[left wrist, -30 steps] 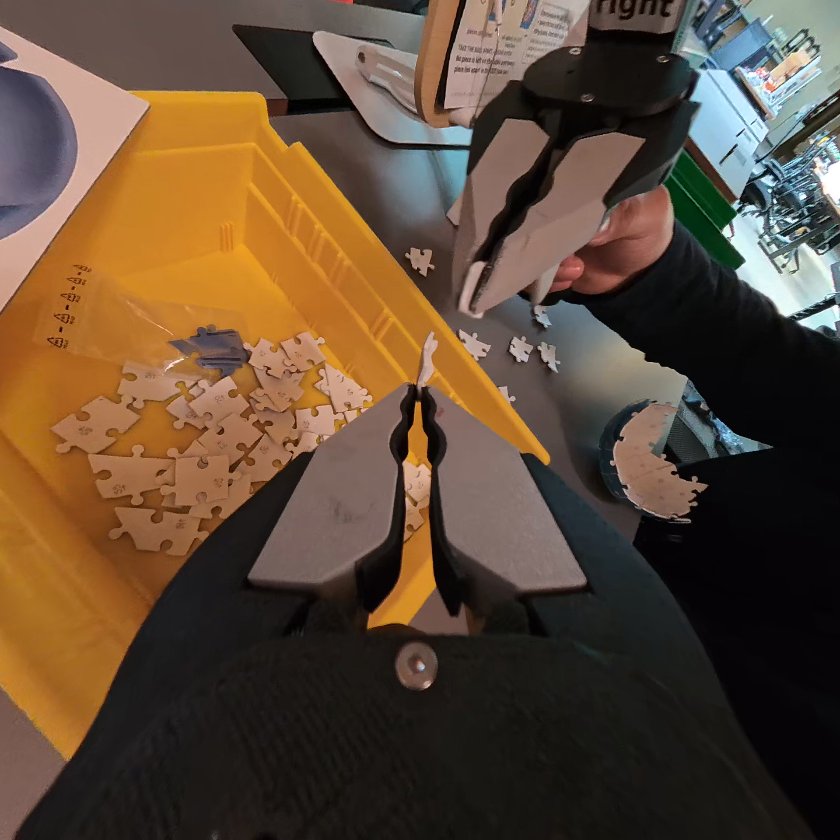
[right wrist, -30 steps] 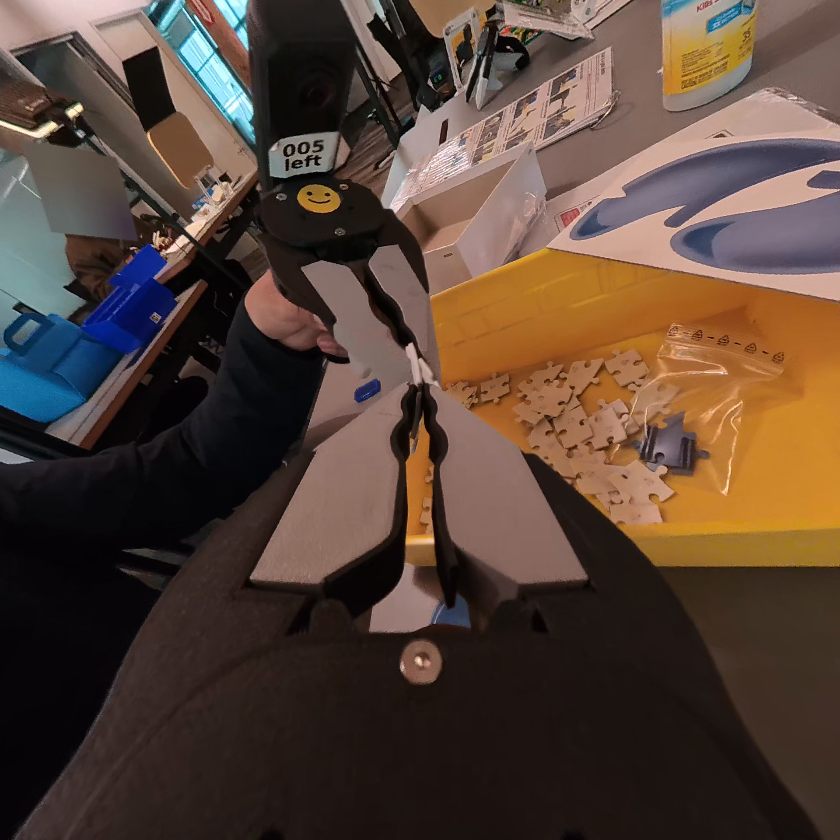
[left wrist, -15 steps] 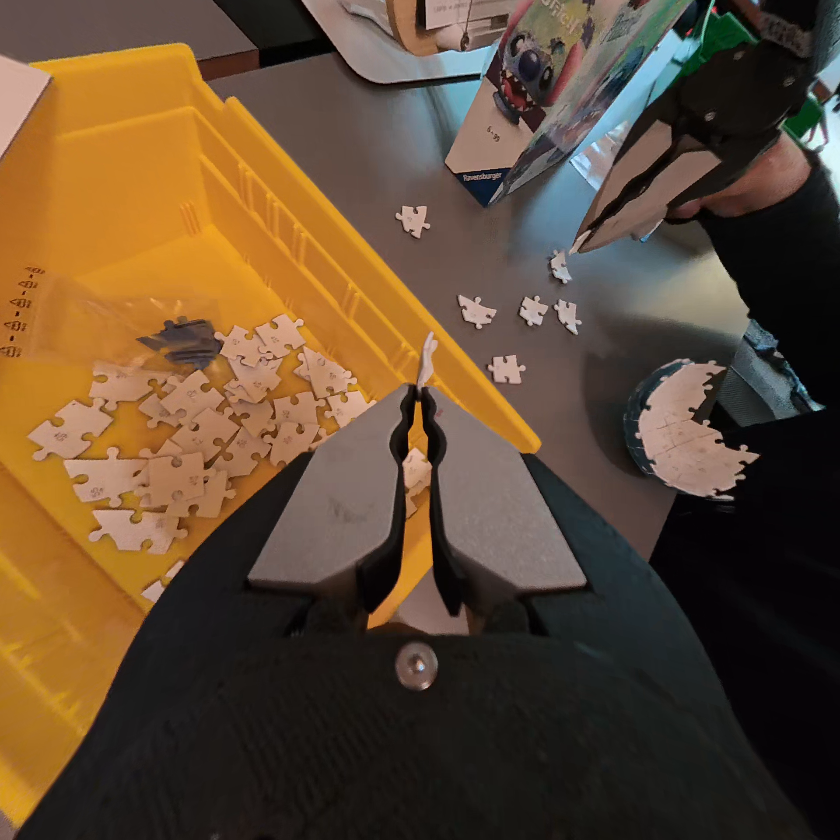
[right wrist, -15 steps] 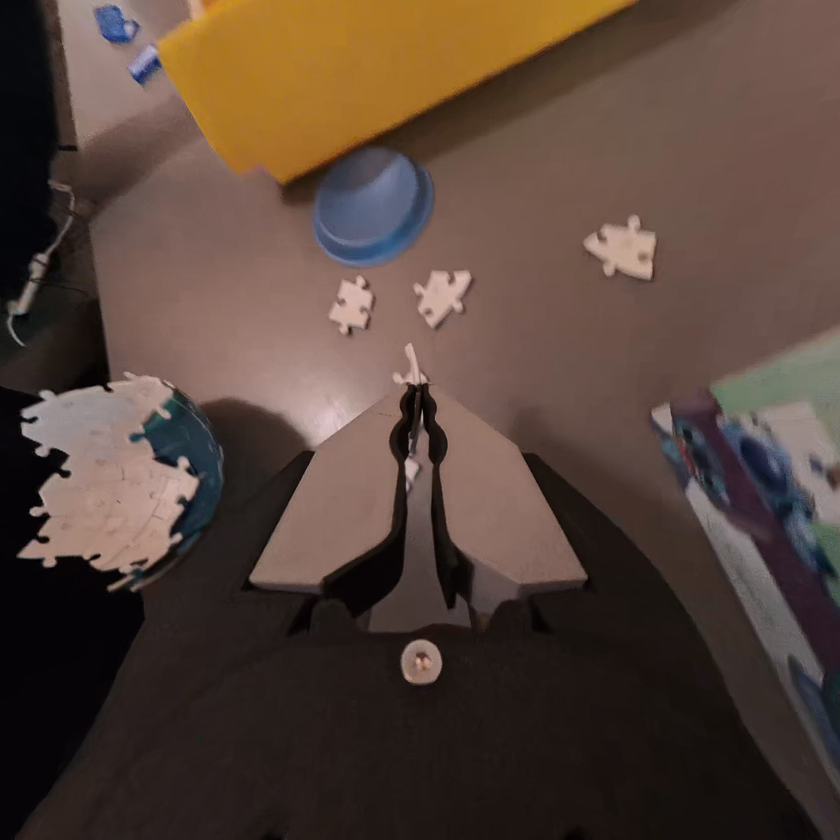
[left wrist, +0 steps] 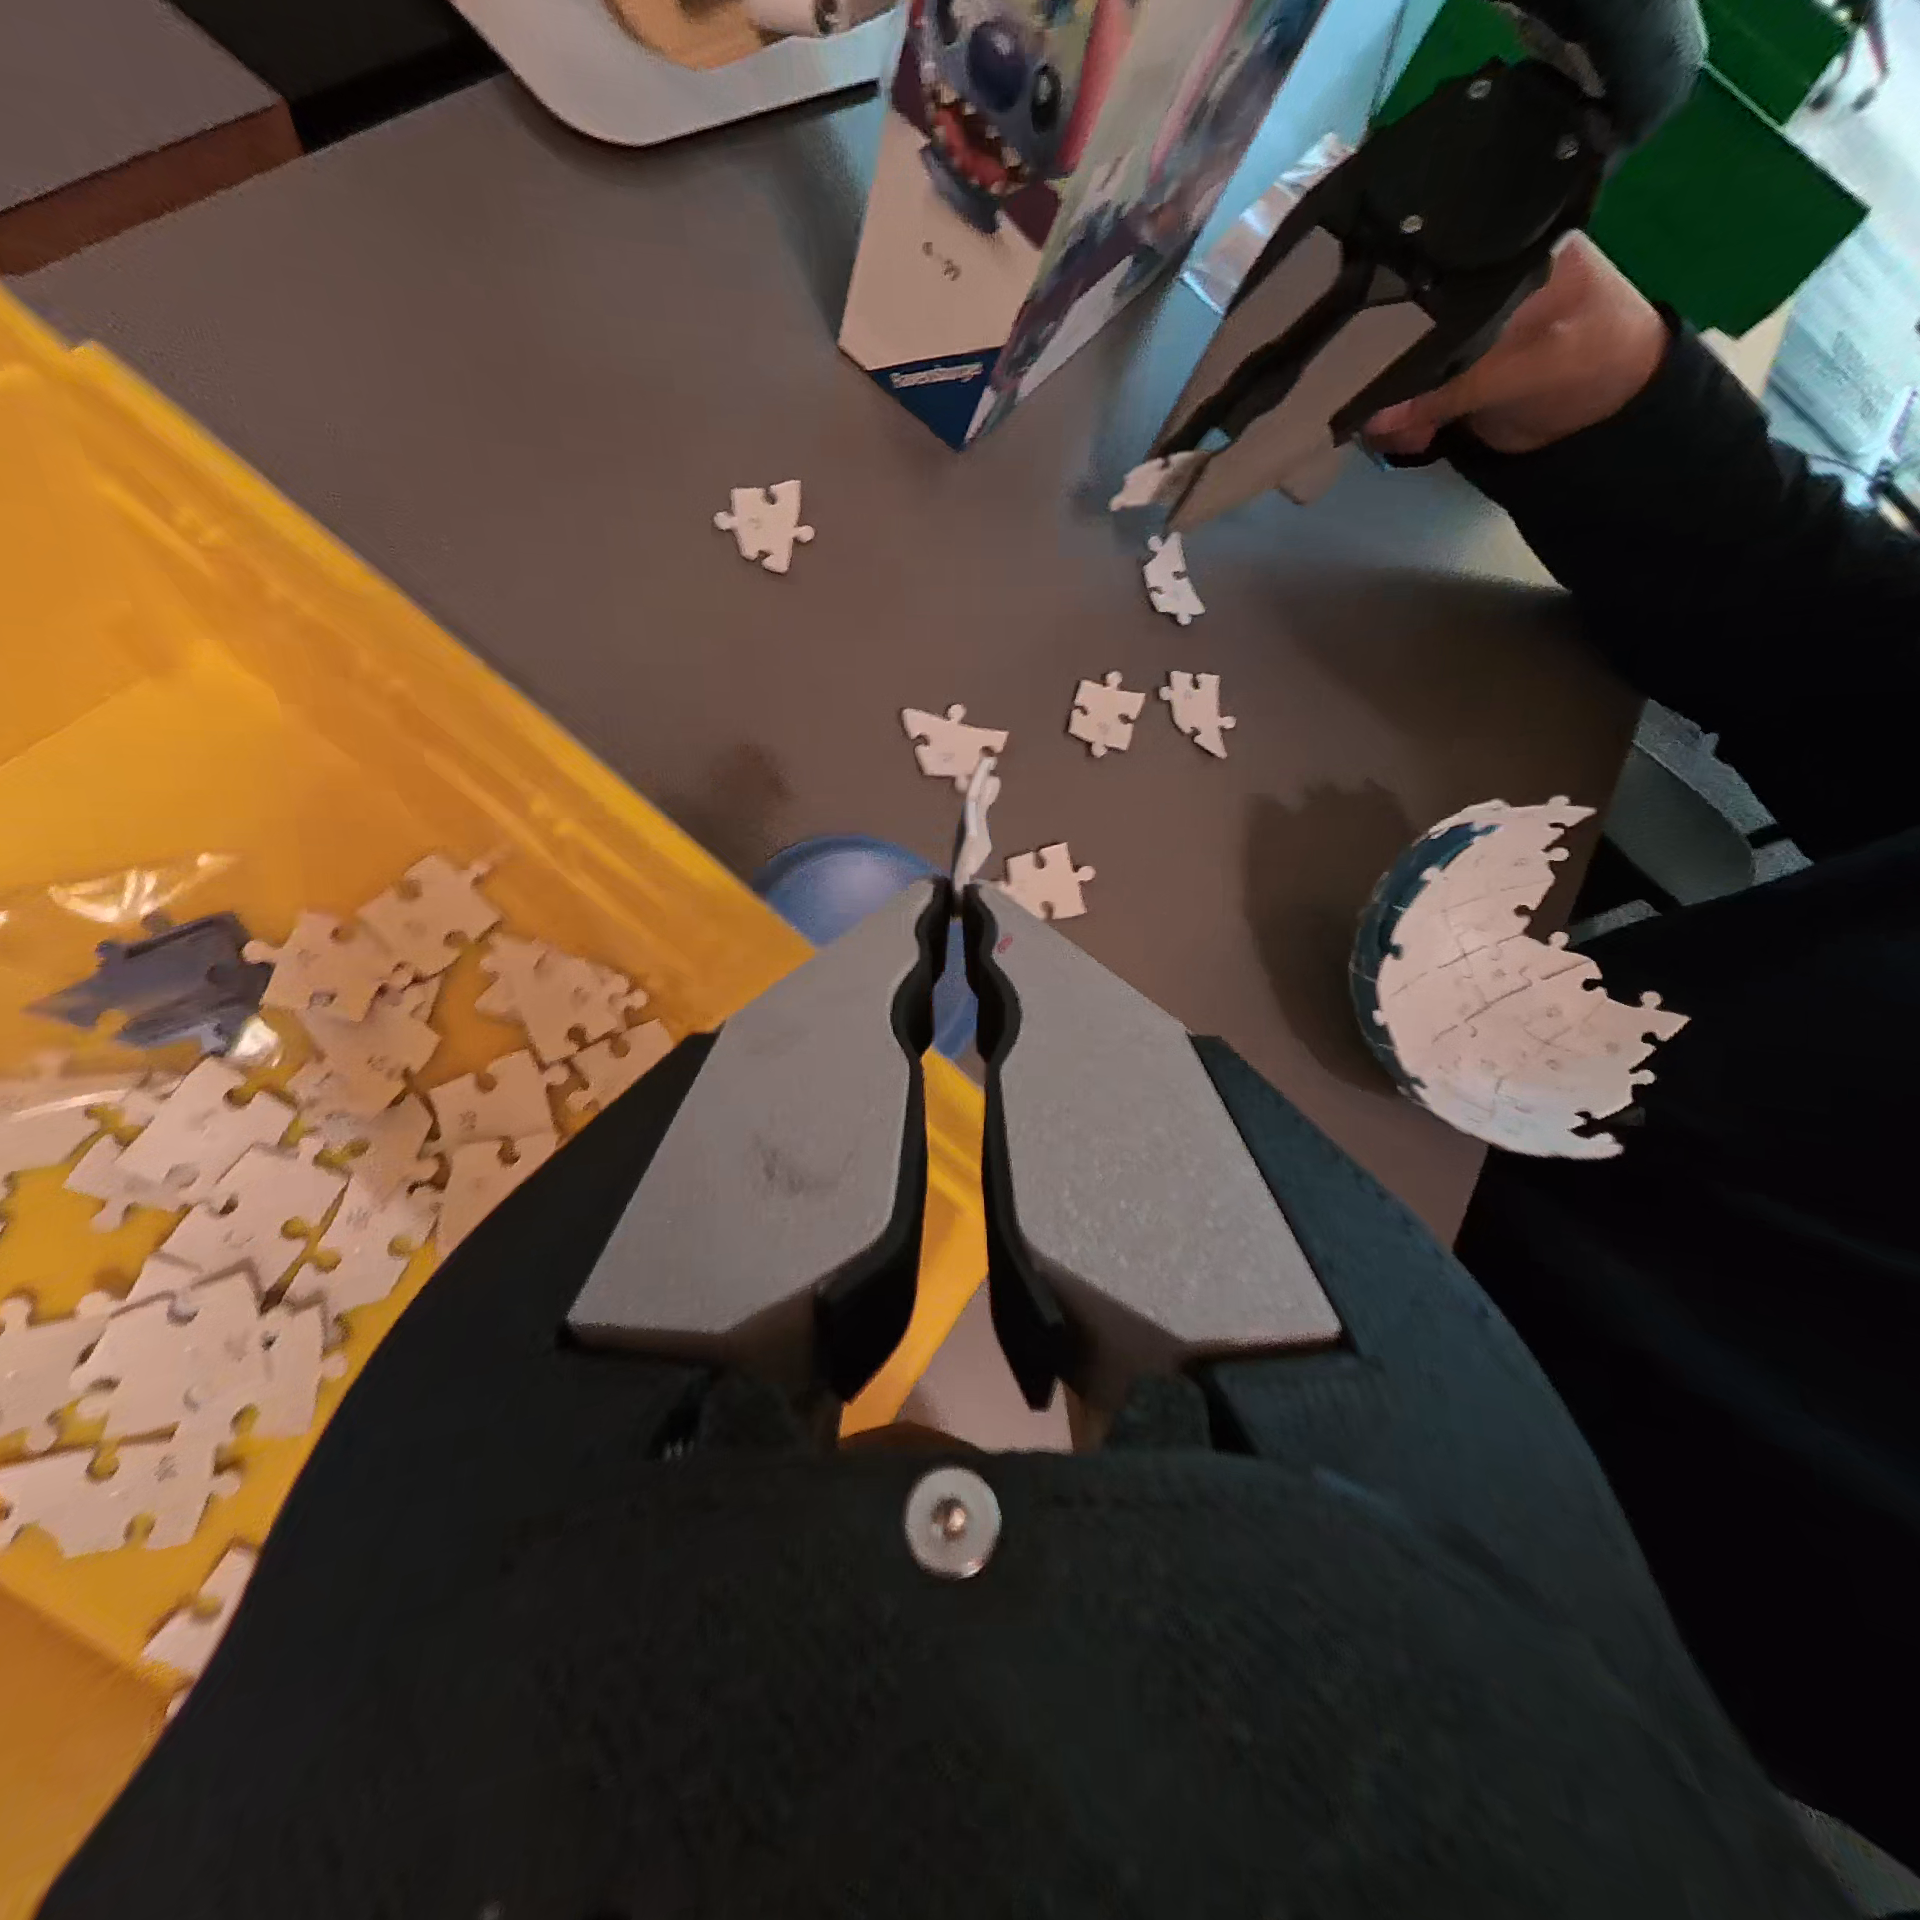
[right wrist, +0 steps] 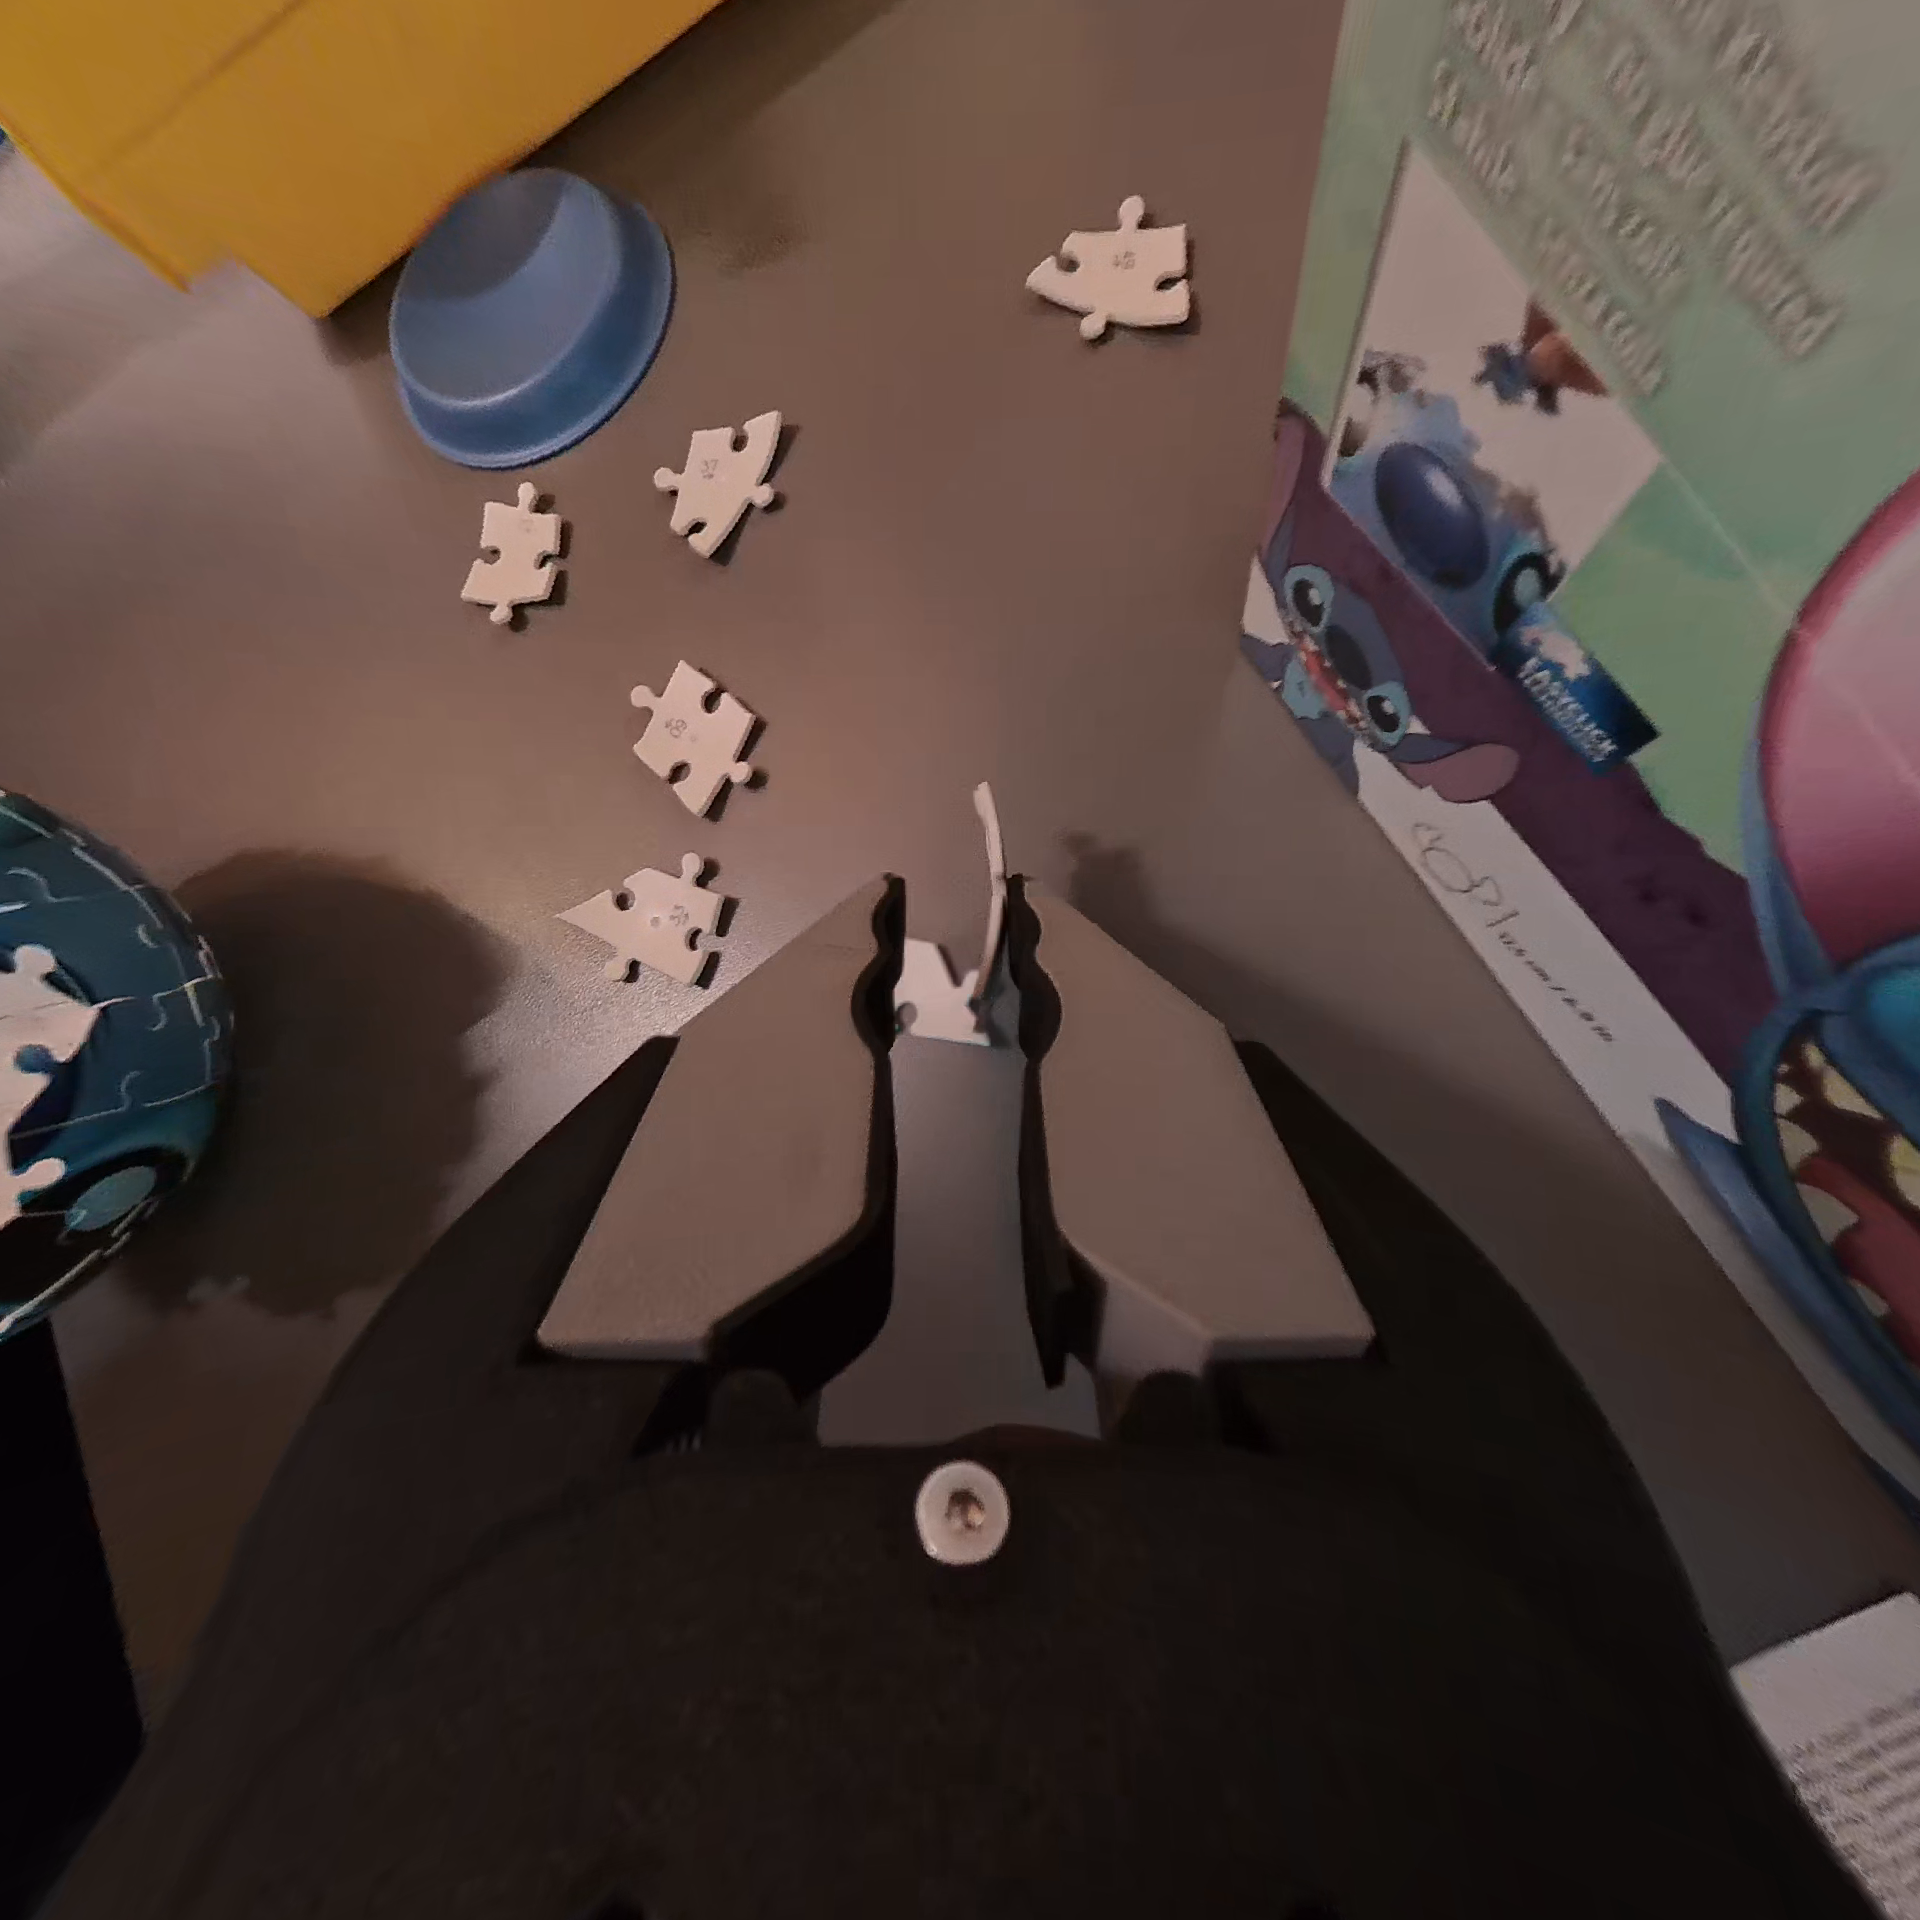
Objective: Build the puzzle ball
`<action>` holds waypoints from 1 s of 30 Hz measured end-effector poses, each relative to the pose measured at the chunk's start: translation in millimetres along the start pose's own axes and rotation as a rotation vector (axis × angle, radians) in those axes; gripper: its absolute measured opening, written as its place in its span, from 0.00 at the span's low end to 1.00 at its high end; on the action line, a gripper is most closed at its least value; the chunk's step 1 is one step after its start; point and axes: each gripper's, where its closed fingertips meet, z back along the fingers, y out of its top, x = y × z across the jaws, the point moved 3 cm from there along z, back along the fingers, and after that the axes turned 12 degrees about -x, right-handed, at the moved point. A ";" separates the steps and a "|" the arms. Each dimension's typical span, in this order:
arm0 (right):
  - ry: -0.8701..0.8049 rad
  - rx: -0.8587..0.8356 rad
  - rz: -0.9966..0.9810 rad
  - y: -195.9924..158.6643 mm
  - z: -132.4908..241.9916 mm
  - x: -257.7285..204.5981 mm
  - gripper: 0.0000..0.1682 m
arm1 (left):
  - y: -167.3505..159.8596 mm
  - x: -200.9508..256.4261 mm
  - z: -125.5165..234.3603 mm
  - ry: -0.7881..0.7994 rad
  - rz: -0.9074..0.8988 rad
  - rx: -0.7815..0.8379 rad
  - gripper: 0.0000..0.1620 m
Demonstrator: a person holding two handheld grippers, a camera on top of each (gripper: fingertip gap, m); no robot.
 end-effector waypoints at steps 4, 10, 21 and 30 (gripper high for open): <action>-0.047 0.071 0.098 17.4 20.2 -19.1 0.08 | 22.7 31.6 -22.7 -0.059 -0.111 -0.043 0.00; -0.002 -0.073 -0.004 1.4 -1.8 -5.6 0.17 | 40.6 48.2 -60.3 -0.057 -0.200 -0.135 0.00; 0.210 0.181 0.215 51.0 26.4 -84.5 0.22 | 39.3 71.2 -74.9 -0.145 -0.253 -0.168 0.00; 0.392 0.221 0.299 76.2 26.8 -122.6 0.02 | 44.8 98.7 -81.0 -0.182 -0.344 -0.198 0.00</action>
